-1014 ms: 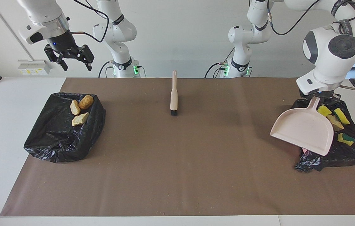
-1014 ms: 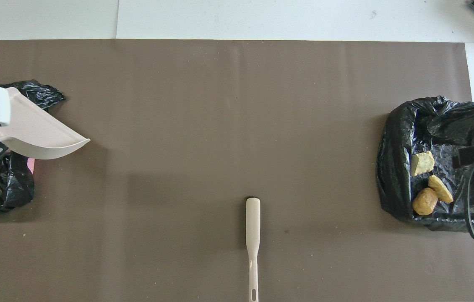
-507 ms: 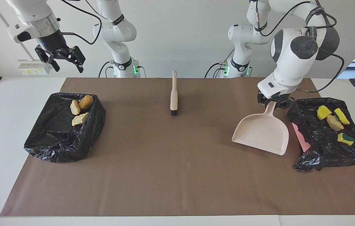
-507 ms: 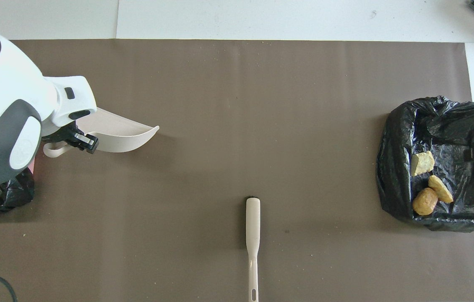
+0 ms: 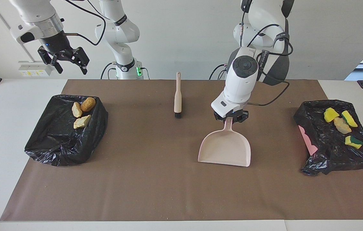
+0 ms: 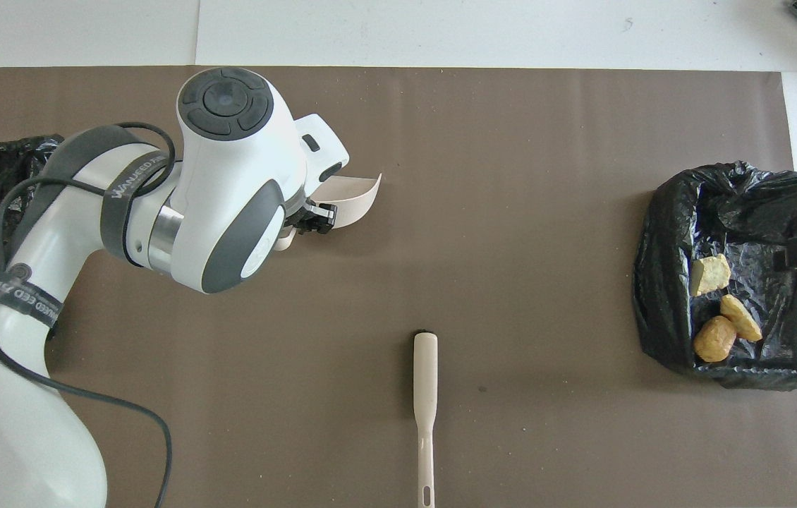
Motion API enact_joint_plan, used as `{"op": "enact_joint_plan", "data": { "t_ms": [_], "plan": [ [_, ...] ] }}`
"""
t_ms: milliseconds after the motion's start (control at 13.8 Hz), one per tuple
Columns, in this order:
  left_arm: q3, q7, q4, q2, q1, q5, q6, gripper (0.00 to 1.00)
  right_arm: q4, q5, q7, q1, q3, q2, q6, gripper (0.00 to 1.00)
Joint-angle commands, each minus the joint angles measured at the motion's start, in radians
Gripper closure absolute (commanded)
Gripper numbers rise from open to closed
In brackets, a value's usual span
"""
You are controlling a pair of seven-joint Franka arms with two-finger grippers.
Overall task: Sweep and dump trash in bin
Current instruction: 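Carry the empty dustpan back to the middle of the mat with the left gripper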
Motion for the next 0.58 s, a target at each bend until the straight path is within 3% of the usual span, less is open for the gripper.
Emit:
{"op": "enact_joint_plan", "data": {
  "t_ms": [0, 217, 507],
  "plan": [
    [-0.024, -0.037, 0.025, 0.011, -0.018, -0.016, 0.086, 1.00, -0.017, -0.007, -0.016, -0.001, 0.003, -0.011, 0.007, 0.00],
    [-0.027, -0.129, -0.023, 0.028, -0.071, -0.015, 0.247, 1.00, -0.017, -0.007, -0.016, -0.001, 0.003, -0.011, 0.007, 0.00],
    [-0.029, -0.230, -0.029, 0.057, -0.142, -0.002, 0.280, 1.00, -0.017, -0.007, -0.016, -0.001, 0.003, -0.011, 0.007, 0.00]
  ]
}}
